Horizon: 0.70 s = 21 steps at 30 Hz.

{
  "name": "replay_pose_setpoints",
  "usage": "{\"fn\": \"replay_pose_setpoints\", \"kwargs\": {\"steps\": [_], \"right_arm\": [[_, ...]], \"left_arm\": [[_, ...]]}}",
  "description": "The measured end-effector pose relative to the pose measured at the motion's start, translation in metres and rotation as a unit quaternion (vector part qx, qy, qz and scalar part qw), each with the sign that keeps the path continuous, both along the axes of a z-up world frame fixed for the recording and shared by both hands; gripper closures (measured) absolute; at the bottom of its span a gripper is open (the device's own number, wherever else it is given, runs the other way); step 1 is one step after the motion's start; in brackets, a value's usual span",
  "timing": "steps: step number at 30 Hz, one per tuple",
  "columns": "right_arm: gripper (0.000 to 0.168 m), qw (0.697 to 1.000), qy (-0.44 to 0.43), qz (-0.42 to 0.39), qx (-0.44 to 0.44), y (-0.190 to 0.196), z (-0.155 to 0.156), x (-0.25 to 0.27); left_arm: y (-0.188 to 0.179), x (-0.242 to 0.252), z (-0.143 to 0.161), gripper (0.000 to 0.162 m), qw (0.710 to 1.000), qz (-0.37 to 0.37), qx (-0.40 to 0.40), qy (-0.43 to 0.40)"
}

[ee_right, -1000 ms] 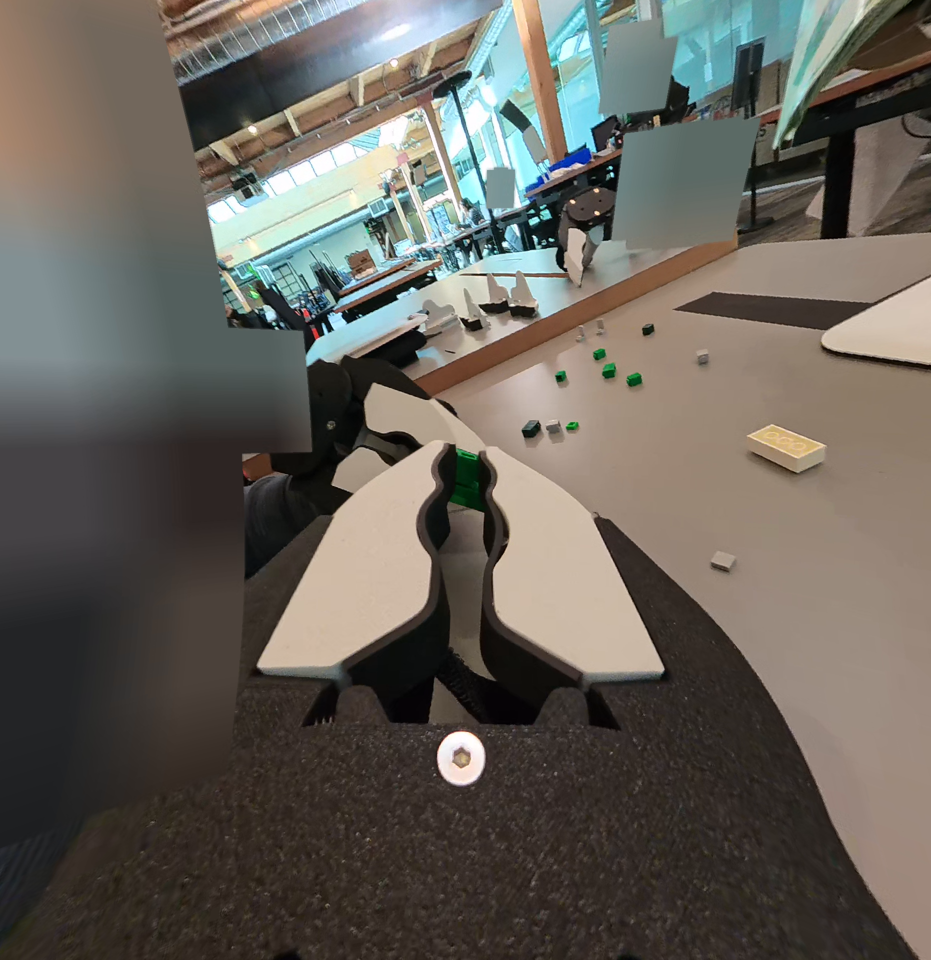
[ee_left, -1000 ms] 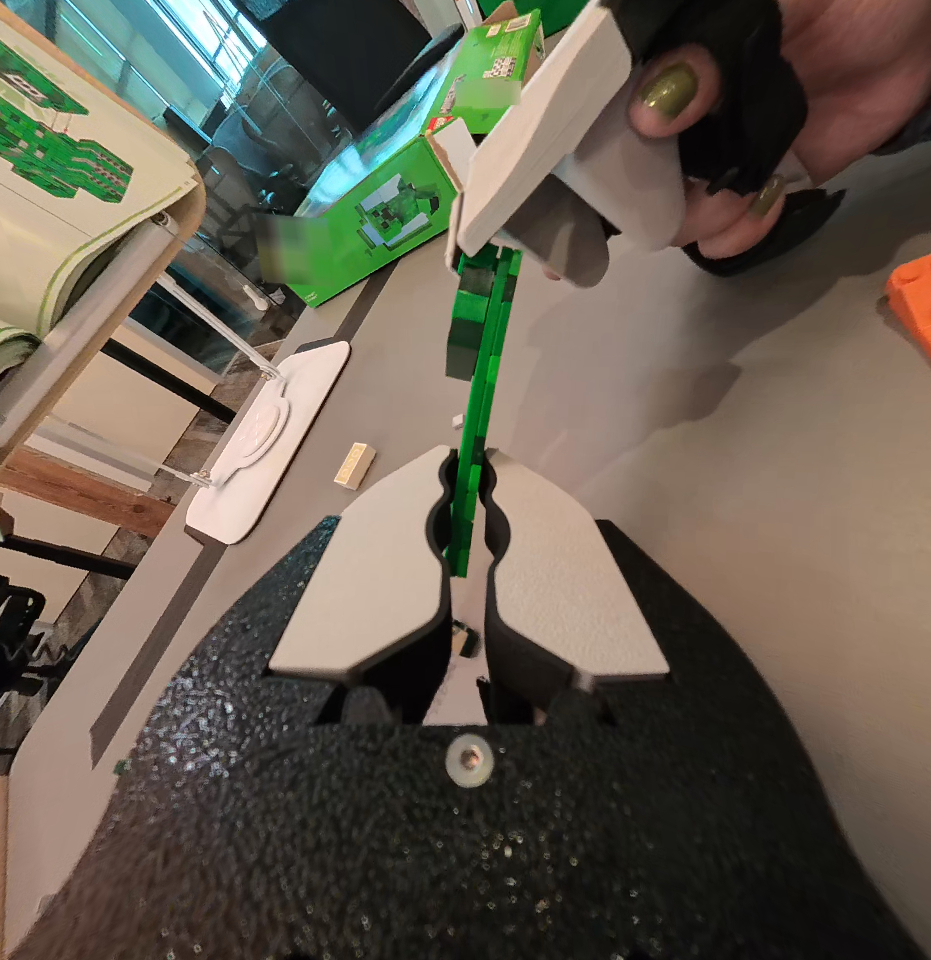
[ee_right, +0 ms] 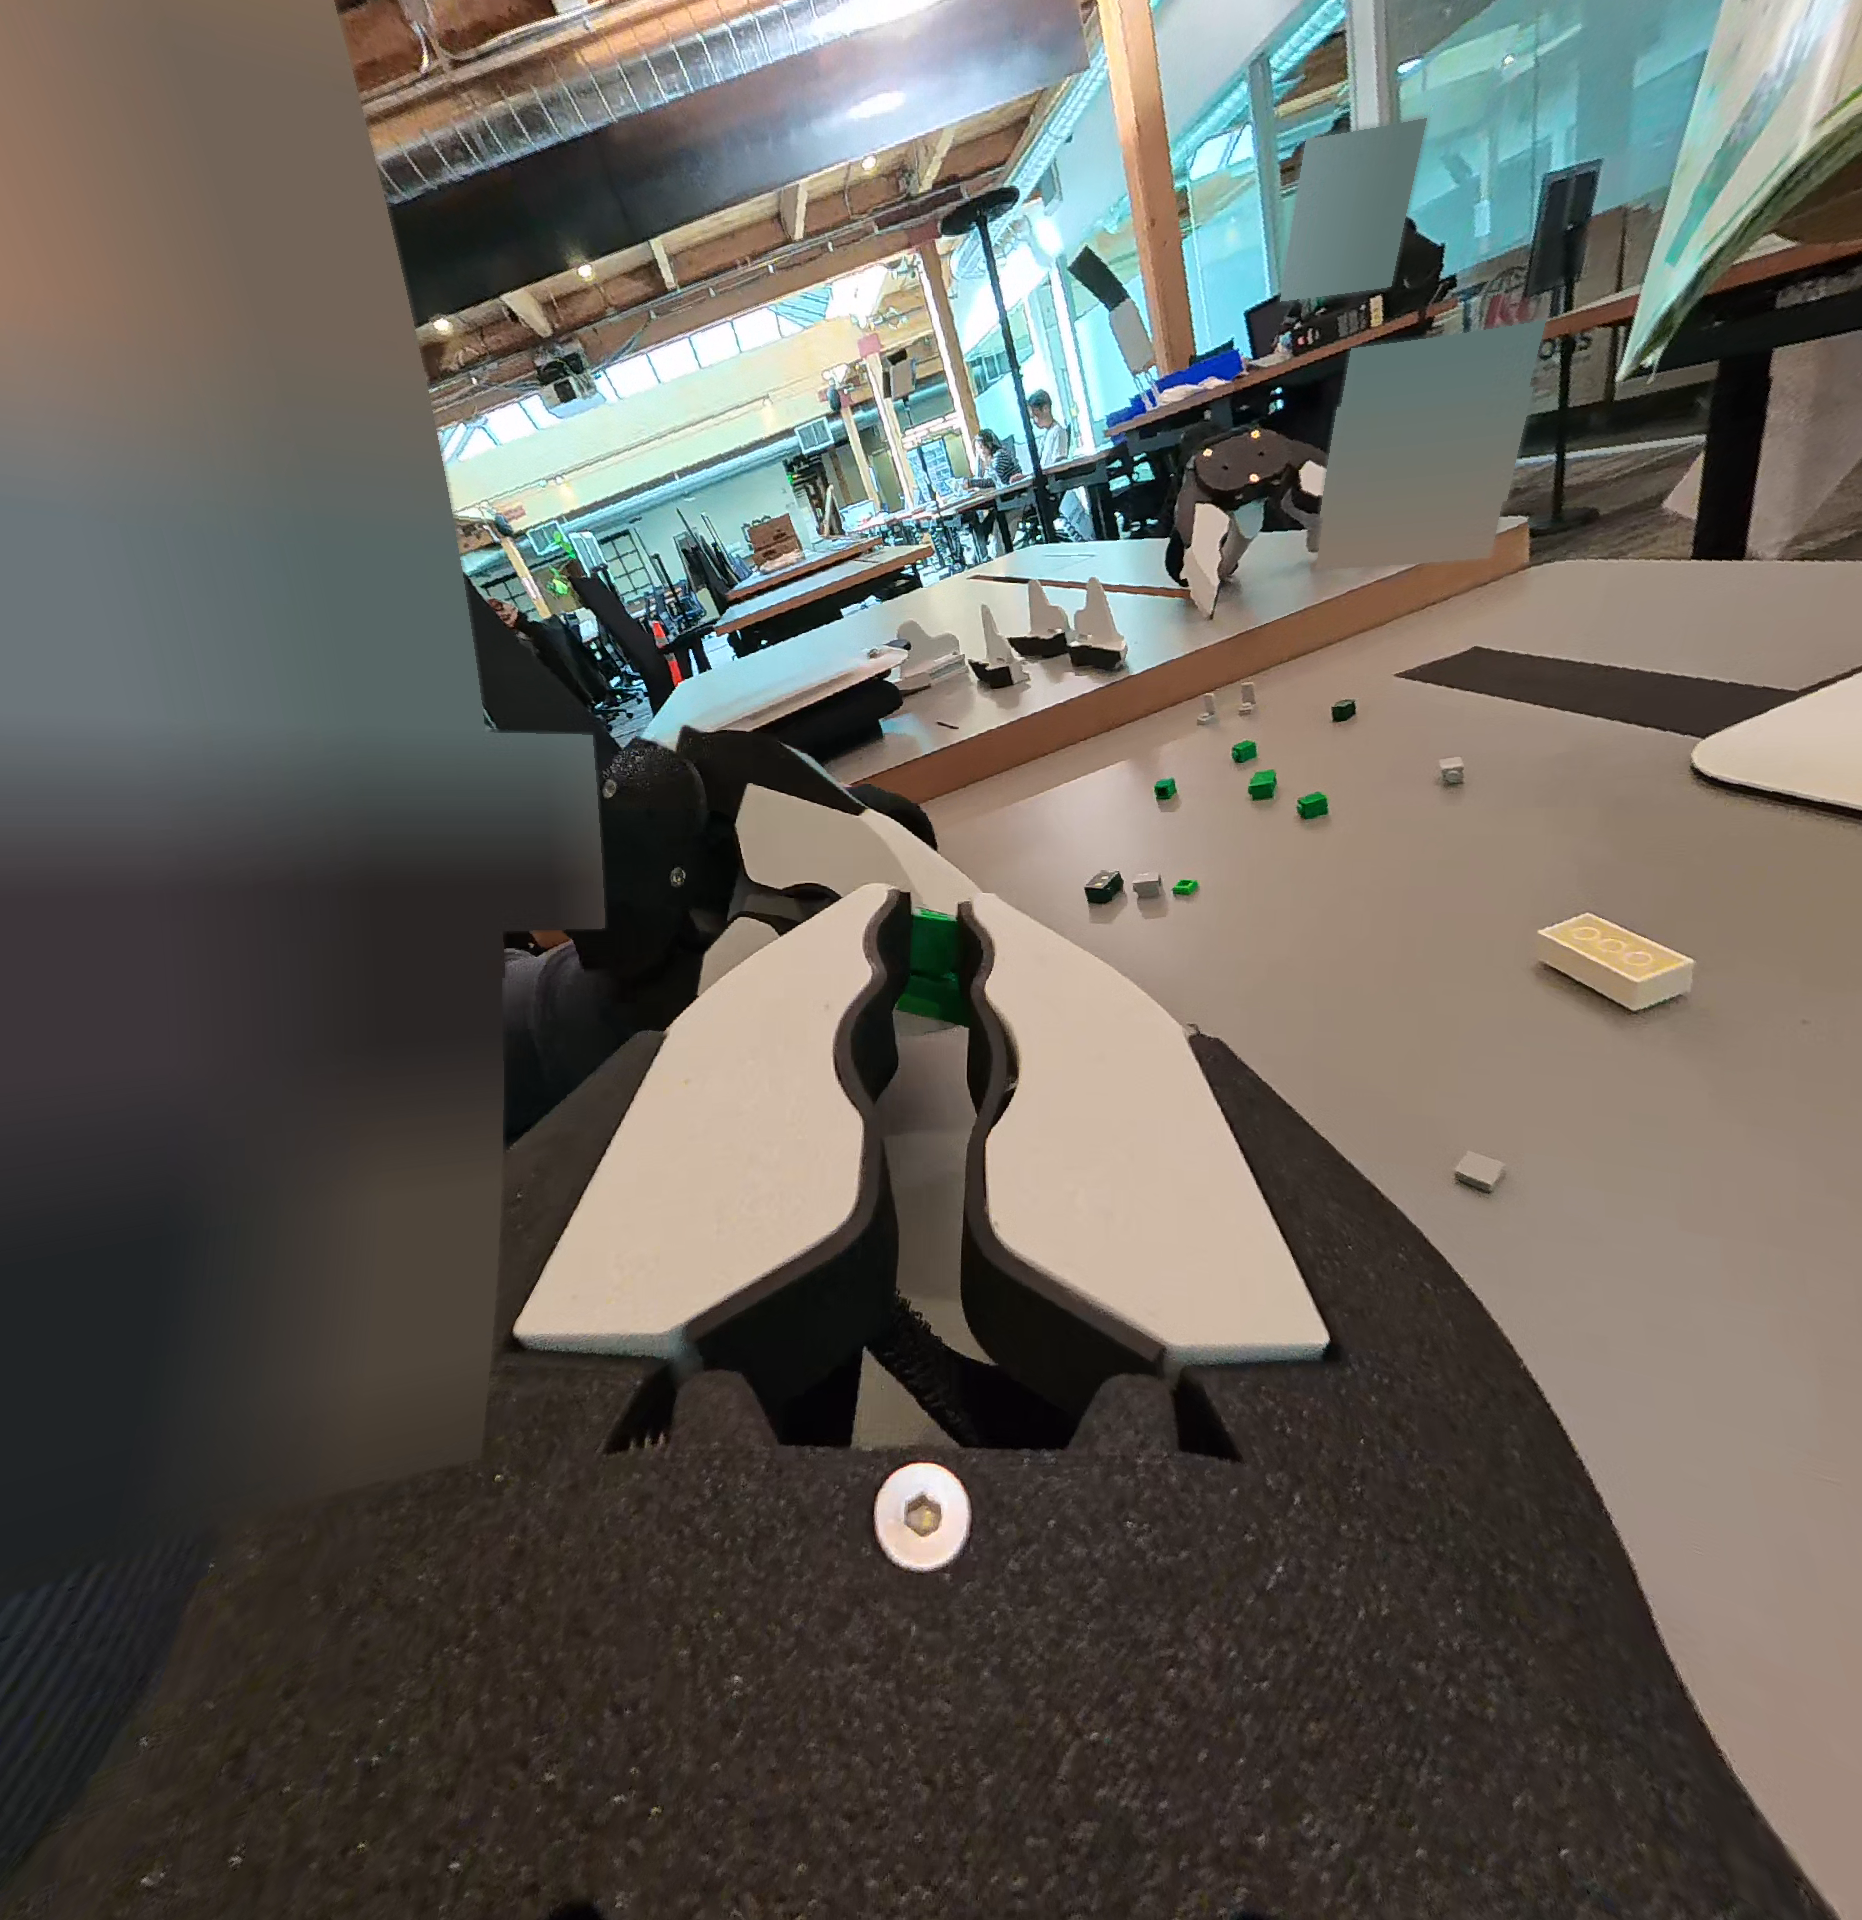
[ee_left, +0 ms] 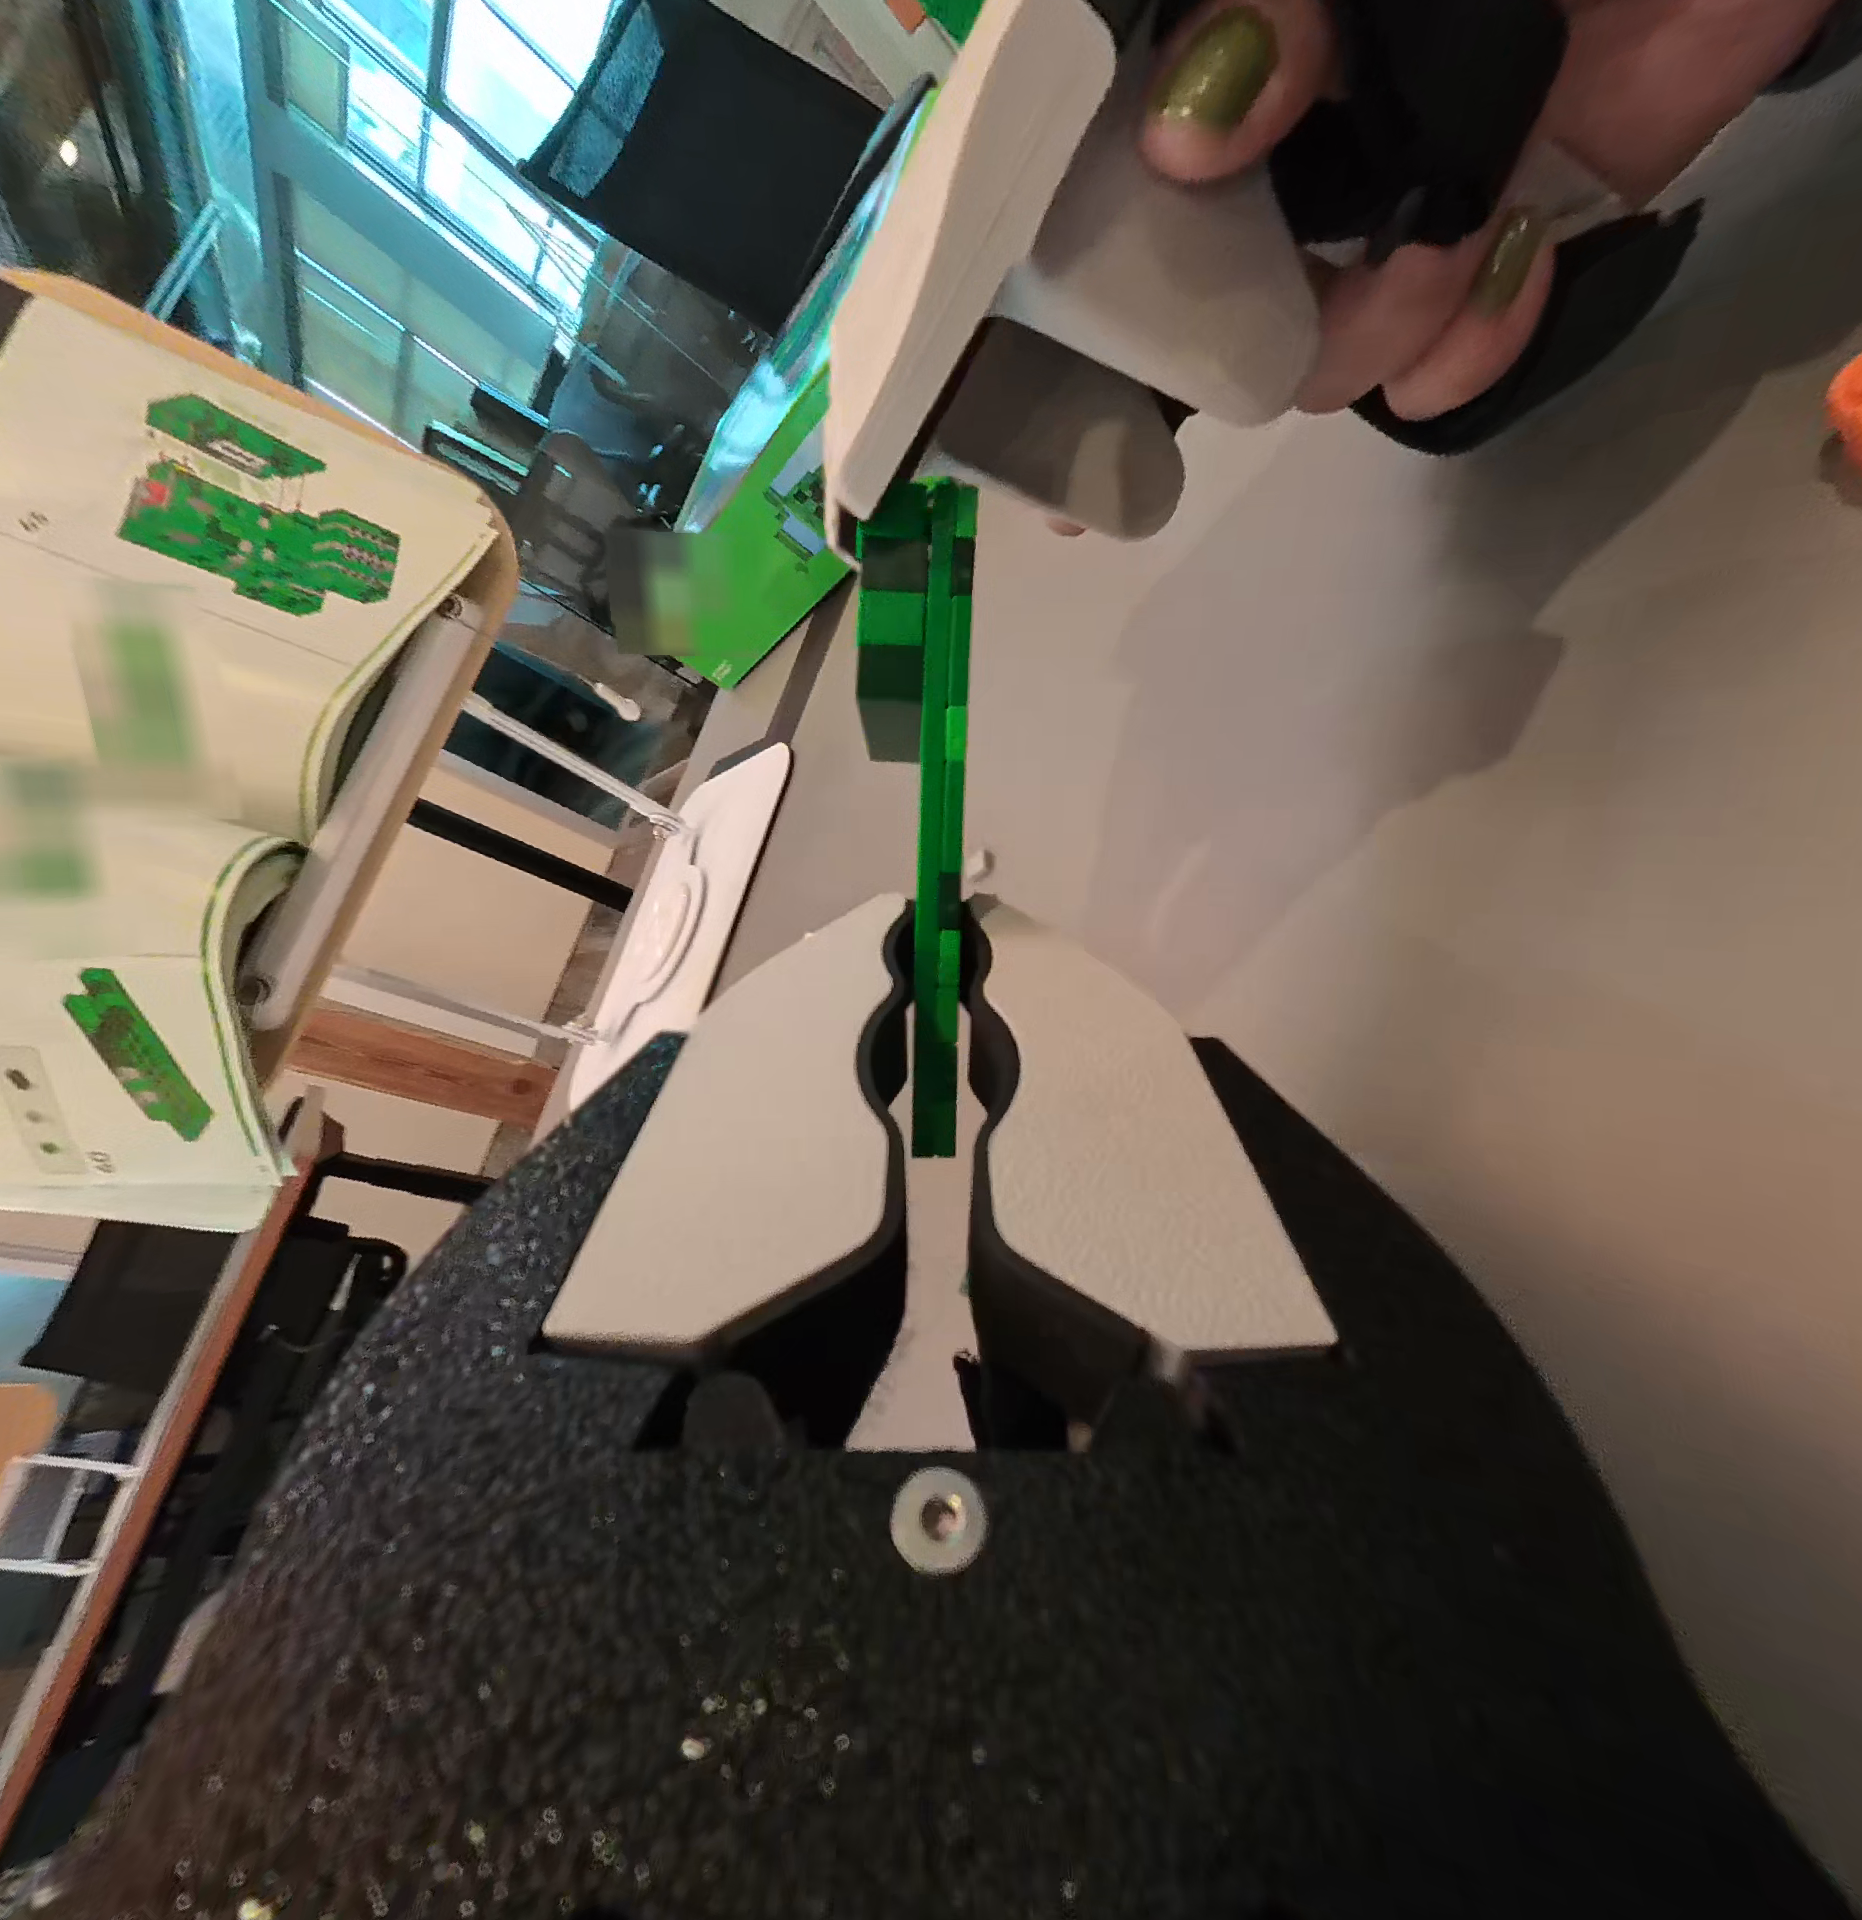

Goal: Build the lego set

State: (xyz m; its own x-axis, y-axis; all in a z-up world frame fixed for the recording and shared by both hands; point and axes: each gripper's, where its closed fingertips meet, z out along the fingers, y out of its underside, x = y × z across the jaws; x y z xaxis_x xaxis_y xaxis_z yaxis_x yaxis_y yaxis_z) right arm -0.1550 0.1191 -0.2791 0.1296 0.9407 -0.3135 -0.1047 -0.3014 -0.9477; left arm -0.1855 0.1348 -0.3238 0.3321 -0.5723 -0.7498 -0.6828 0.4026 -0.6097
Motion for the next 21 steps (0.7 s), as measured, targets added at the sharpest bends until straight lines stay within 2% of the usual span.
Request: {"fn": "replay_pose_setpoints", "kwargs": {"steps": [8,21], "right_arm": [[0.161,0.999,-0.005,0.012,0.048,-0.009,0.01,0.0],[0.156,0.998,-0.022,0.018,0.058,-0.012,0.013,-0.002]], "left_arm": [[-0.004,-0.001,0.013,0.156,0.998,0.002,0.065,0.007],[-0.008,0.0,0.017,0.156,0.997,-0.002,0.075,0.0]]}}
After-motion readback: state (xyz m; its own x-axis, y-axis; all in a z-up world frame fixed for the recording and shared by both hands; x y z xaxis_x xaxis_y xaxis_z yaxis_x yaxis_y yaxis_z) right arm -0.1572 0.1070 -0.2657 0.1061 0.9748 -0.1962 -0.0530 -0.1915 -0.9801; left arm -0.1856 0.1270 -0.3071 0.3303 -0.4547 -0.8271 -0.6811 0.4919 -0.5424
